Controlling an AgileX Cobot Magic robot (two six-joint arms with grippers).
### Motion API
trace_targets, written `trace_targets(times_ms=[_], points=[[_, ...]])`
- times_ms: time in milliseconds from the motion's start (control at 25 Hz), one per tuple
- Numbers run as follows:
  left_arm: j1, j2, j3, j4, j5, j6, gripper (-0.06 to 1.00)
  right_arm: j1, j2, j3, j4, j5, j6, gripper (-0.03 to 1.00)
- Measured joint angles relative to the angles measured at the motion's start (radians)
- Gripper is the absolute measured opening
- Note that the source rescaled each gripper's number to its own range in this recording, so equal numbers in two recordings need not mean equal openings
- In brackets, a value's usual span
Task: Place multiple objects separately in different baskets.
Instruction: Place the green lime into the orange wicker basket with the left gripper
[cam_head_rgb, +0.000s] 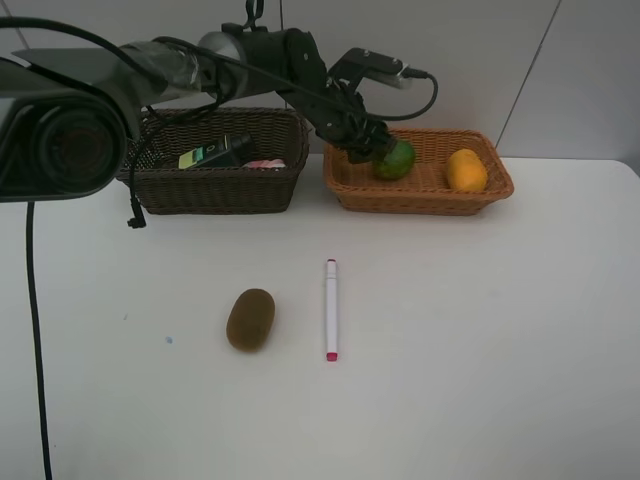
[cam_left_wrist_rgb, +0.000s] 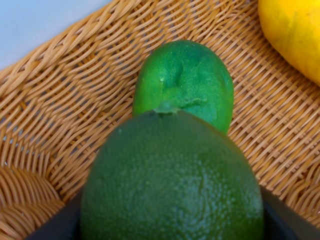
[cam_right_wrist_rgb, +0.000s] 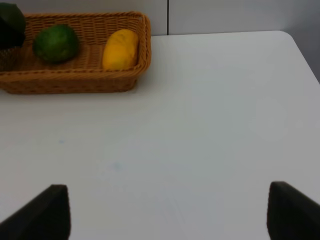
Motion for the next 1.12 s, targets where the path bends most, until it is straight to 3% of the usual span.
trace_targets(times_ms=[240,360,480,880,1120], points=[[0.000,0.000,0.000,0.000,-0.003,0.000,0.65,0.000,0.000,0.000,0.000,0.000,0.000,0.98],[-0.001,0.000,0.000,0.005,-0.015,0.001,0.89,0.000,0.000,0.000,0.000,0.000,0.000,0.98],[-0.002,0.000,0.000,0.005,-0.006,0.003,0.99,0.000,0.000,0.000,0.000,0.000,0.000,0.98],[-0.002,0.000,0.000,0.008,0.025,0.003,1.00,0.000,0.000,0.000,0.000,0.000,0.000,0.98],[-0.002,-0.041,0.000,0.012,0.169,-0.021,1.00,0.000,0.000,0.000,0.000,0.000,0.000,0.98]])
